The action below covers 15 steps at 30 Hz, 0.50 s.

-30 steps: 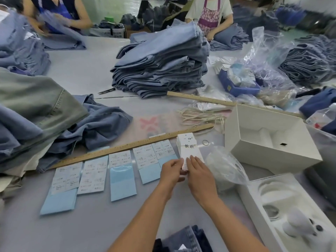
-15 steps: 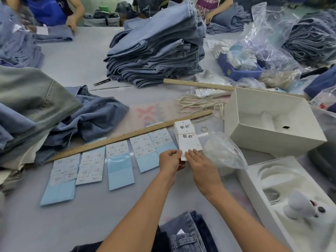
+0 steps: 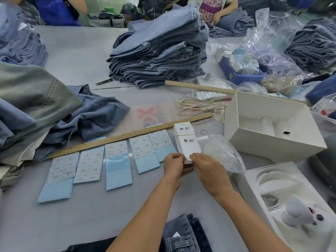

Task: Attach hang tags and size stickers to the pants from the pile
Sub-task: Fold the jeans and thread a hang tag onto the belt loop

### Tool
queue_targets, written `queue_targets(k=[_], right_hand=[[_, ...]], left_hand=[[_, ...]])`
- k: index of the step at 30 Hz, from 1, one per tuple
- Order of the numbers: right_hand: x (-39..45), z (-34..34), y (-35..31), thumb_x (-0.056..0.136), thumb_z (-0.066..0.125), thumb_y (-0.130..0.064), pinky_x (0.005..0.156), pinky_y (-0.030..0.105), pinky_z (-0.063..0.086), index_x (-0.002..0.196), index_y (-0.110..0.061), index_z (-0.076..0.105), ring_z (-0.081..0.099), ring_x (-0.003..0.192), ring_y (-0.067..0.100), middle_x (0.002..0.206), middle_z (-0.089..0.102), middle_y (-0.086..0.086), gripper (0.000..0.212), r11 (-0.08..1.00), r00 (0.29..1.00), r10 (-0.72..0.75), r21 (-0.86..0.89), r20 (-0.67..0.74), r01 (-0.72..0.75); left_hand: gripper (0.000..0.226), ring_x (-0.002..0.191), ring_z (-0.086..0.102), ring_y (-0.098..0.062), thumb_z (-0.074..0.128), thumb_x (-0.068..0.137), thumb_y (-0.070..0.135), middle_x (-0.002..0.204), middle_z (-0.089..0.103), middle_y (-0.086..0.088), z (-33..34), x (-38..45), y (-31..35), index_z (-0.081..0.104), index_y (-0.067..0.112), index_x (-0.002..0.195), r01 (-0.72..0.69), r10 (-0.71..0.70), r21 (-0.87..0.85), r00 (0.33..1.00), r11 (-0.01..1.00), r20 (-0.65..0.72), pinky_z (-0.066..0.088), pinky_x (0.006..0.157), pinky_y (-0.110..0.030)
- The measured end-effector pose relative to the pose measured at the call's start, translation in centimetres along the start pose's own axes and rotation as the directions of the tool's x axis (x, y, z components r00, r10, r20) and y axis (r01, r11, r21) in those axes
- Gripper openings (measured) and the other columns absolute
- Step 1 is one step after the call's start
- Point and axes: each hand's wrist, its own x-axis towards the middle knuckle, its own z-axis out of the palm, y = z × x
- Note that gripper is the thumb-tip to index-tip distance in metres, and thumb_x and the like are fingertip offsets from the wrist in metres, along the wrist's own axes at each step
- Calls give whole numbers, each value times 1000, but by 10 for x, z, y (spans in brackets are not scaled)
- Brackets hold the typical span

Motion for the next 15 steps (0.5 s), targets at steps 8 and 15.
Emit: queue_targets(k=[8, 15], right_hand=[[-54, -3, -28, 91, 69, 2, 84, 35, 59, 118, -6, 75, 73, 103, 23, 114, 75, 5, 28, 944, 925, 252, 284, -283, -170], [-132, 9, -120, 100, 55, -20, 90, 39, 56, 113, -10, 78, 66, 111, 25, 119, 71, 9, 29, 941, 940, -99, 277, -327, 195]], left_hand=[[21, 55, 71, -23, 58, 103, 35, 84, 75, -9, 0, -20, 14, 64, 16, 104, -167, 172, 425, 985, 890, 27, 55, 48, -28], [13, 93, 74, -11, 68, 98, 26, 102, 79, 7, -104, -111, 0, 72, 24, 110, -252, 175, 333, 954, 908, 244, 56, 70, -19]])
